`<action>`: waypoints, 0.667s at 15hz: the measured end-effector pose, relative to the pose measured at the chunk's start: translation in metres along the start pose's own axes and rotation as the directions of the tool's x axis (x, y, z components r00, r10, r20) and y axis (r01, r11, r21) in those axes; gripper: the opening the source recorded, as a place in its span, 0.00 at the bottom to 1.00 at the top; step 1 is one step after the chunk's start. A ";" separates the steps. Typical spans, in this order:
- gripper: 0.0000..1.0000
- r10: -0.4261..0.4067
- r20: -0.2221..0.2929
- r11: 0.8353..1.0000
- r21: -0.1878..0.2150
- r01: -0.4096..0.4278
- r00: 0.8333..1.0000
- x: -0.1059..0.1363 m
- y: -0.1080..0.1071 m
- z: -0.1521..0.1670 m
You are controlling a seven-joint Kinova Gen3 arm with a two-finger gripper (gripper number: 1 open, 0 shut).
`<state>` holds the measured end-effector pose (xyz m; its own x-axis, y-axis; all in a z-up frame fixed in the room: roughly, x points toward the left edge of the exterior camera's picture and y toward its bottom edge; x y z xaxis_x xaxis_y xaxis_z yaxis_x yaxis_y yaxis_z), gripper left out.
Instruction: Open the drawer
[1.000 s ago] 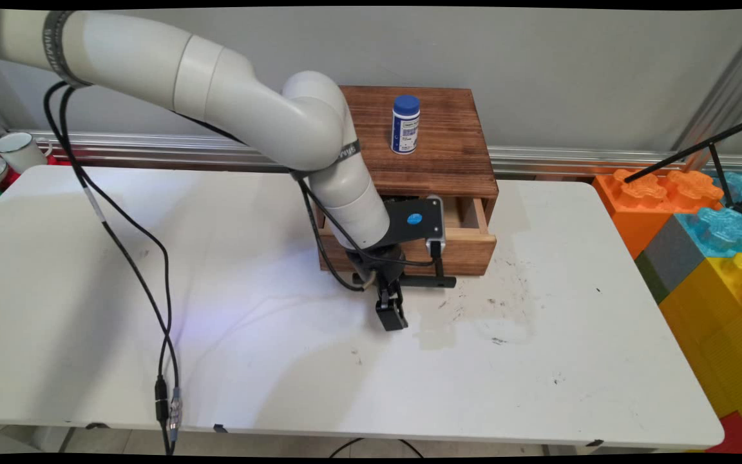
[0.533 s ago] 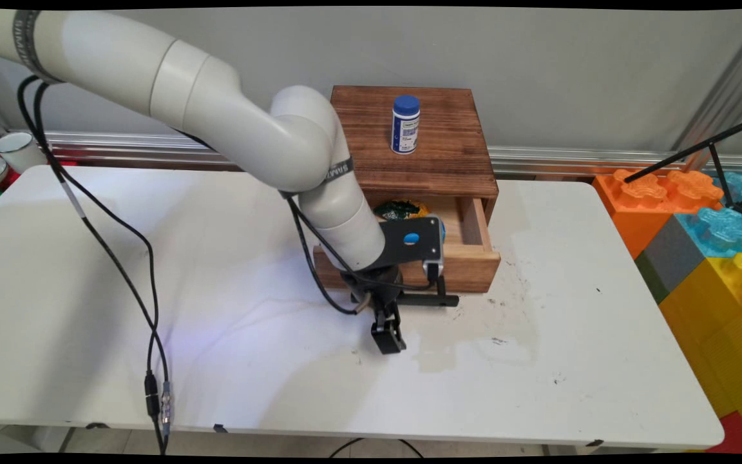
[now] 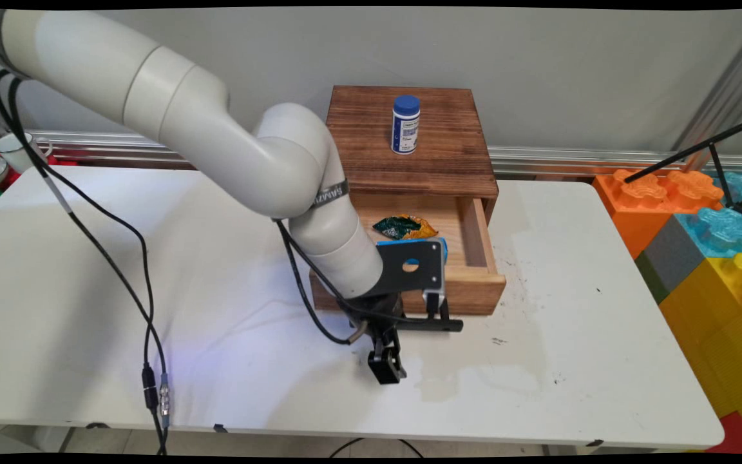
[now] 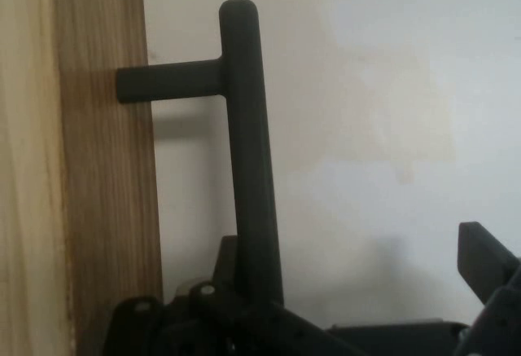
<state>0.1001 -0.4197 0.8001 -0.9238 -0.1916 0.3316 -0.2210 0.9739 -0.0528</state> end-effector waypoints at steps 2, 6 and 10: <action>1.00 0.002 -0.004 1.000 -0.007 -0.002 1.000 0.001 0.010 0.000; 1.00 0.003 -0.009 1.000 -0.020 -0.003 1.000 0.003 0.025 0.000; 1.00 0.008 -0.015 0.999 -0.033 -0.008 1.000 0.004 0.037 -0.001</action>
<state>0.0883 -0.3842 0.8004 -0.9208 -0.1822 0.3448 -0.2028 0.9789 -0.0244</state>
